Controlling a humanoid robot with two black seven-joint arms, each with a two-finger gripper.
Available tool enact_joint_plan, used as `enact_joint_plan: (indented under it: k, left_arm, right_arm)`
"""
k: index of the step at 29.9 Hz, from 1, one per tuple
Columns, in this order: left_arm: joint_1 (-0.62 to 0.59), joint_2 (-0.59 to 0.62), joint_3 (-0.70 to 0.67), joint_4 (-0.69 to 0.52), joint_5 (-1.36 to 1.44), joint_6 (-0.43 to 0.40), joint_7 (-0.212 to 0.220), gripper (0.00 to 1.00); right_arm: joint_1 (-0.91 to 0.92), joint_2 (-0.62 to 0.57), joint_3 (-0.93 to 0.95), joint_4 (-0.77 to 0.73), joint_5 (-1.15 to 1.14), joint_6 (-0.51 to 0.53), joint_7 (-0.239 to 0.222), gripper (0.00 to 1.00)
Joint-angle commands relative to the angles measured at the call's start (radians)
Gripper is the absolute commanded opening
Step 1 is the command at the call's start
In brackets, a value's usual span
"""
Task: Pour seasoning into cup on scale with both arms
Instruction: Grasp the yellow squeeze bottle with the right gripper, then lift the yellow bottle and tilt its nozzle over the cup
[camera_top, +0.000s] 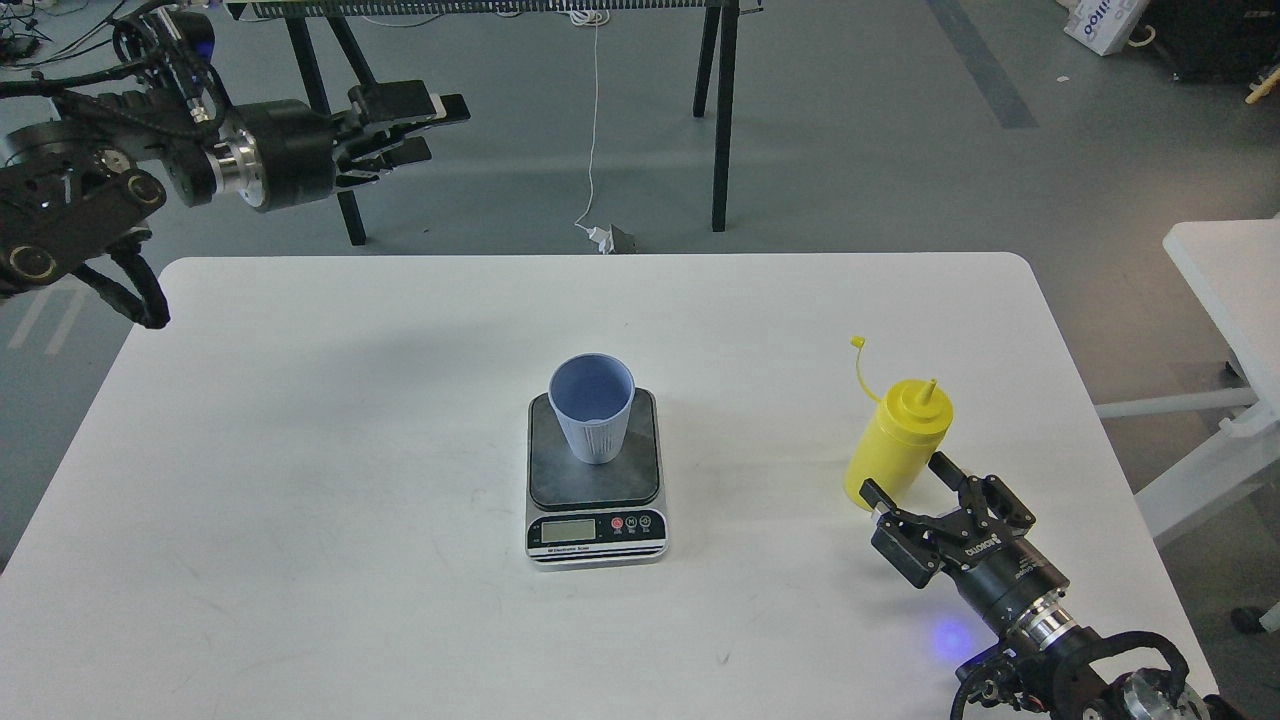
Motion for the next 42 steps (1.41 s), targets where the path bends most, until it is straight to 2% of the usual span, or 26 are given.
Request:
enact_joint_plan:
  k: [1,11,14,15,16,18,24,31,34,36,42]
  left_arm:
    - [0.008,0.002,0.0,-0.001,-0.013,0.0,0.0,0.85]
    - [0.019,0.0,0.0,0.001,-0.017,0.0,0.0,0.85]
    - [0.021,0.001,0.0,0.001,-0.019,0.0,0.0,0.85]
    - [0.021,0.002,0.0,0.001,-0.021,0.0,0.0,0.85]
    - [0.021,0.002,0.0,0.001,-0.019,0.0,0.0,0.85]
    - [0.025,0.002,0.0,0.001,-0.021,0.0,0.0,0.85]
    - [0.038,0.002,0.0,0.001,-0.033,0.0,0.0,0.85]
    - [0.038,0.002,0.0,0.001,-0.04,0.0,0.0,0.85]
    - [0.038,0.002,0.0,0.002,-0.04,0.0,0.0,0.86]
    - [0.038,0.0,0.0,0.01,-0.04,0.0,0.0,0.86]
    - [0.038,-0.002,-0.001,0.05,-0.042,0.0,0.0,0.86]
  right_arm:
    - [0.012,0.002,0.001,-0.003,-0.013,0.0,0.0,0.99]
    - [0.187,0.029,-0.031,-0.161,-0.037,0.0,0.0,0.99]
    - [0.231,0.032,-0.054,-0.207,-0.042,0.0,0.0,0.94]
    - [0.243,0.04,-0.059,-0.225,-0.044,0.0,0.0,0.87]
    - [0.25,0.049,-0.063,-0.236,-0.047,0.0,0.0,0.75]
    - [0.265,0.068,-0.068,-0.254,-0.079,0.0,0.0,0.38]
    - [0.331,0.103,-0.071,-0.257,-0.238,0.0,0.0,0.04]
    - [0.57,0.103,-0.088,-0.247,-0.503,-0.005,0.025,0.02]
    - [0.732,0.105,-0.123,-0.247,-0.67,-0.198,0.03,0.02]
    - [0.84,0.124,-0.164,-0.25,-0.796,-0.29,0.041,0.02]
    - [1.016,0.276,-0.31,-0.248,-1.1,-0.491,0.056,0.02]
